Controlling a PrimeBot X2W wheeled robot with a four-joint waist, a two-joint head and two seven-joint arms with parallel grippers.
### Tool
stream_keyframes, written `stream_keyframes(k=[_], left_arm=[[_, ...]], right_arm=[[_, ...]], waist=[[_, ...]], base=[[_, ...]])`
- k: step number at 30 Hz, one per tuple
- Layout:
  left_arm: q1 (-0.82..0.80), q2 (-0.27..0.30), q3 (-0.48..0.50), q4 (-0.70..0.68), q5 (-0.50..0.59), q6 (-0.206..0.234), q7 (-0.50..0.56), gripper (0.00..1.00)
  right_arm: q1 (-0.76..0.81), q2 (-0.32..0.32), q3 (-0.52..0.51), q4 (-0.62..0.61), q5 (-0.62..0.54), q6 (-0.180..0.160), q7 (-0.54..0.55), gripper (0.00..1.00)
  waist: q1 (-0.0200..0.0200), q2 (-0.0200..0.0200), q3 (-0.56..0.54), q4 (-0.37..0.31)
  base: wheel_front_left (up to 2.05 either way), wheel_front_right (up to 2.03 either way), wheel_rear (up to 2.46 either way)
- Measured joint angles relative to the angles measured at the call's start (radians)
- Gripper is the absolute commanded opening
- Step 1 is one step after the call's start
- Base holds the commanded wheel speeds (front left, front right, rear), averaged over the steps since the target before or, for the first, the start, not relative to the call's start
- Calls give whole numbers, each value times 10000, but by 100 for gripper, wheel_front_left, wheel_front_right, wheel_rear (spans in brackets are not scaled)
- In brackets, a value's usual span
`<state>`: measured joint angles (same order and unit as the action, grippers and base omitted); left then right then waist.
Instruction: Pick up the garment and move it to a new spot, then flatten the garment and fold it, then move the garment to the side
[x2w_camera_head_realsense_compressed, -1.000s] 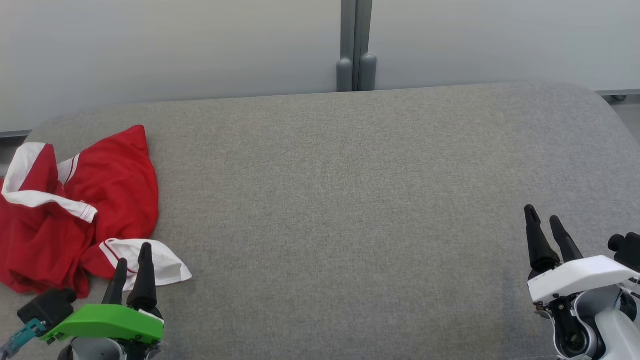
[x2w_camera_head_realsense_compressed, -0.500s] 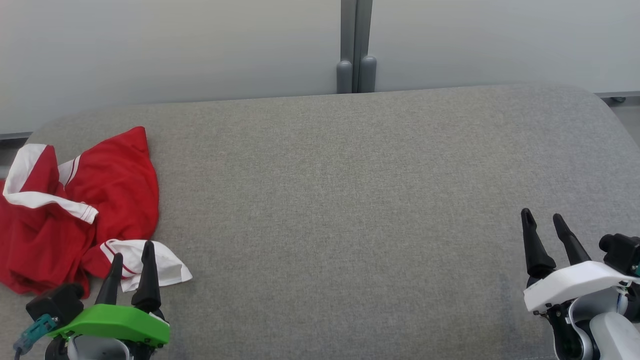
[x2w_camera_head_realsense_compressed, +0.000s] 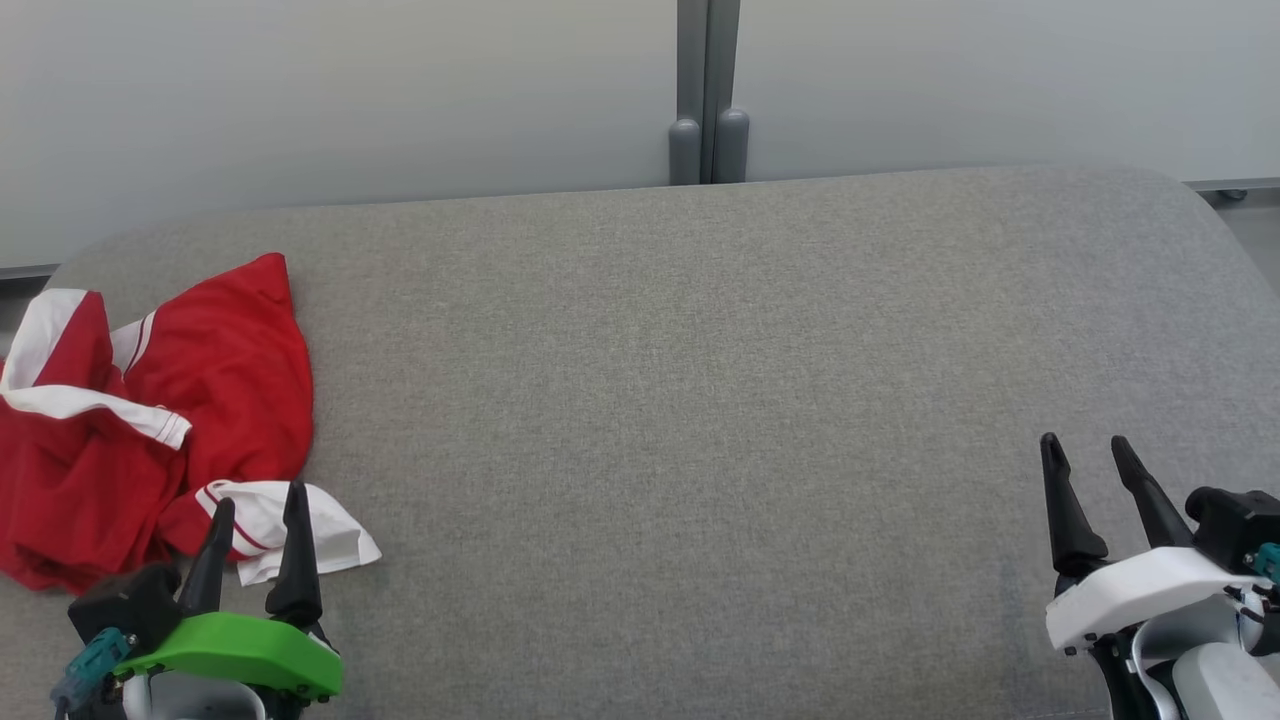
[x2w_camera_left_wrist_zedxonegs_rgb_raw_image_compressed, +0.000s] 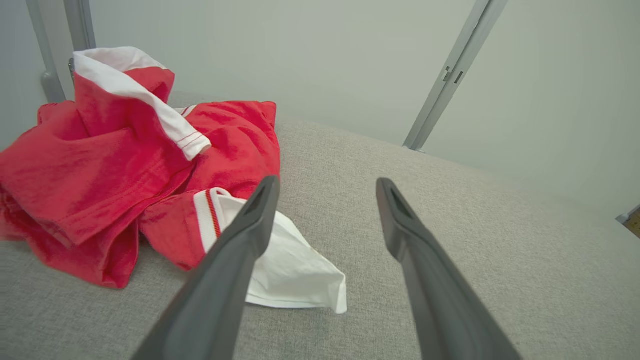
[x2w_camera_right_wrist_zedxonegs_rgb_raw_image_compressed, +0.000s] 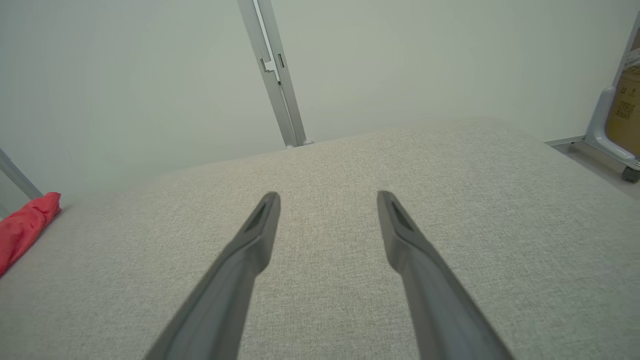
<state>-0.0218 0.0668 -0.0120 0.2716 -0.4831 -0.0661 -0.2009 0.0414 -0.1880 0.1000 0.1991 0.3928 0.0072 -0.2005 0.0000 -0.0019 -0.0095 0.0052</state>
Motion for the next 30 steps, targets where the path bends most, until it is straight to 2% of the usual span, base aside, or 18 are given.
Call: stream_keyframes(k=[15, 30], left_arm=[[58, -127, 209, 228, 1534, -58, -481, 100], [65, -176, 378, 380, 1536, -249, -481, 100]], right_arm=[[299, -2, -288, 0, -1662, 38, -487, 100], [312, 4, -679, -4, -1918, 267, -499, 100]], waist=[[0, 0, 58, -70], [0, 0, 157, -1]], base=[[0, 0, 0], [0, 0, 0]])
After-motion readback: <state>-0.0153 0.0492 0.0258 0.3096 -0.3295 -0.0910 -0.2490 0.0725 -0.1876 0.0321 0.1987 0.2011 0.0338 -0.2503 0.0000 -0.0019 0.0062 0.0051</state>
